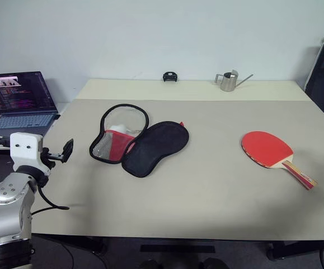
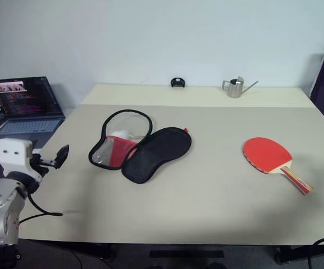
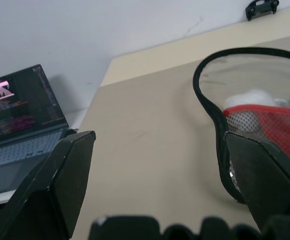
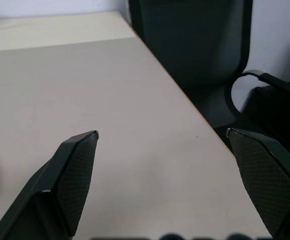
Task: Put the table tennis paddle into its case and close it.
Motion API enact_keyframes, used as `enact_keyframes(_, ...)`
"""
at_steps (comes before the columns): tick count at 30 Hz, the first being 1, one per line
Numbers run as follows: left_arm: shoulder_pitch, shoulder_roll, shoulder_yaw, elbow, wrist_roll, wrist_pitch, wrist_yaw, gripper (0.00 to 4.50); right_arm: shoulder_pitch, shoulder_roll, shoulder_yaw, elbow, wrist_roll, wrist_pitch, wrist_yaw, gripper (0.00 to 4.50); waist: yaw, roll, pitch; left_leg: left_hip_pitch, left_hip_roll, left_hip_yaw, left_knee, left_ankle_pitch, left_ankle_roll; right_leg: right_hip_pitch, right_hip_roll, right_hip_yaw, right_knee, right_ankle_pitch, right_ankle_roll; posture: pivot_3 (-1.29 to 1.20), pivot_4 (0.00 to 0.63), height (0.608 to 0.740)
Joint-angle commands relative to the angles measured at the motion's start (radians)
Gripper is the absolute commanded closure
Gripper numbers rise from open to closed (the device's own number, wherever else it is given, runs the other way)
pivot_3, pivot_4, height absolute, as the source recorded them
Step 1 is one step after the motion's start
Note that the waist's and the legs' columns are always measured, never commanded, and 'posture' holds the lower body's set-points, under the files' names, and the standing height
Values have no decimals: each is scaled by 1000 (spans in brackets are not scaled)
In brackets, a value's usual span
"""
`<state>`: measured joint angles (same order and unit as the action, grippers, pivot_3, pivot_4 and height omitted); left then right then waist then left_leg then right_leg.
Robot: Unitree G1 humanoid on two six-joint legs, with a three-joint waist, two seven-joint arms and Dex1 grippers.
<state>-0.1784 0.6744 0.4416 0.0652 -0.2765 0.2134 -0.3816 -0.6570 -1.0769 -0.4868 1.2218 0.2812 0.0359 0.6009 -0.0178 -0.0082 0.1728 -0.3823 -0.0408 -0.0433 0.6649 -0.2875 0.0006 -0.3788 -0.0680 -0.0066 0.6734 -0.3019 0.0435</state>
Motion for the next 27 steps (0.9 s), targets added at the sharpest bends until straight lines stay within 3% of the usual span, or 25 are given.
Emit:
enact_keyframes(1, -34, -2, -18, 28, 18, -28, -5, 16, -22, -57, 6, -29, -15, -5, 14, 0, 0, 0, 0, 0, 0, 0, 0, 0, 0, 0, 0, 0, 0, 0, 0, 0, 150, 740)
enact_keyframes(16, -114, -33, -59, 155, 9, -90, -58, 16, -5, -47, -10, -162, 37, 88, 158, 0, -7, 0, 0, 0, 0, 0, 0, 0, 0, 0, 0, 0, 0, 0, 0, 0, 150, 740)
enact_keyframes(23, -157, -45, -78, 173, -58, -56, -167, 16, 24, 43, -13, -372, 99, 154, 218, 0, -8, 0, 0, 0, 0, 0, 1, 0, 0, 0, 0, 0, 2, 0, 0, 0, 150, 740)
enact_keyframes(27, -150, -23, -93, 185, -115, -12, -309, 16, 134, 105, -30, -655, 180, 280, 242, 0, -8, 0, 0, 0, 0, -1, 1, 1, -1, 0, 0, -1, 2, 0, 0, 0, 150, 740)
